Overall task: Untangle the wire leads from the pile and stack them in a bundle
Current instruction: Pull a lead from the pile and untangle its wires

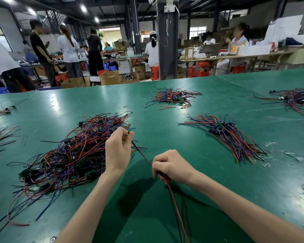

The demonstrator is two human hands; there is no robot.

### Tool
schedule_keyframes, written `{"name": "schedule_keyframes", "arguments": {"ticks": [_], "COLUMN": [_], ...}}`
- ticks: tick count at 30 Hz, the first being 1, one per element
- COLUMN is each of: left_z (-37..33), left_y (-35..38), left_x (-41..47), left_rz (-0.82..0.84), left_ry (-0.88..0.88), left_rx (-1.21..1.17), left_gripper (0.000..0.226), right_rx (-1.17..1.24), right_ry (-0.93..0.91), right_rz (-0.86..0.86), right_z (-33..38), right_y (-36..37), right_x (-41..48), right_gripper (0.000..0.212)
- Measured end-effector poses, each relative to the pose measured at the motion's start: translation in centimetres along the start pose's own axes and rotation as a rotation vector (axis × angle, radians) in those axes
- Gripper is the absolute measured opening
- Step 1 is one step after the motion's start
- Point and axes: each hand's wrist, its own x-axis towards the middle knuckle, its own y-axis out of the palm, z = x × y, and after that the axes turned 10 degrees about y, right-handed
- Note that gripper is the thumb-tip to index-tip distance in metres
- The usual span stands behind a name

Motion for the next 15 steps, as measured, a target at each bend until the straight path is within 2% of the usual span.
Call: {"name": "schedule_keyframes", "arguments": {"ticks": [5,8,10,12,14,15], "left_z": [-0.5,-0.6,-0.5,-0.2,0.2,0.4], "left_y": [-0.2,-0.4,-0.3,-0.1,0.2,0.3], "left_x": [0.9,1.3,1.3,1.2,1.0,0.8], "left_rz": [-0.099,-0.097,-0.094,-0.097,-0.075,-0.050], "left_ry": [-0.559,-0.734,-0.779,-0.760,-0.665,-0.555], "left_rx": [-0.604,-0.889,-0.953,-0.916,-0.783,-0.641], "left_gripper": [0.021,0.016,0.015,0.015,0.018,0.020], "right_rx": [-0.020,-0.059,-0.079,-0.083,-0.092,-0.099], "right_ry": [0.131,0.157,0.153,0.146,0.133,0.124], "right_rz": [-0.047,-0.070,-0.082,-0.077,-0.067,-0.063], "right_z": [-0.2,-0.3,-0.4,-0.4,-0.4,-0.4], "right_y": [-0.4,-0.5,-0.5,-0.4,-0.3,-0.3], "right_x": [0.6,0.9,0.9,0.9,0.7,0.7], "right_gripper": [0.026,0.028,0.028,0.028,0.028,0.029]}}
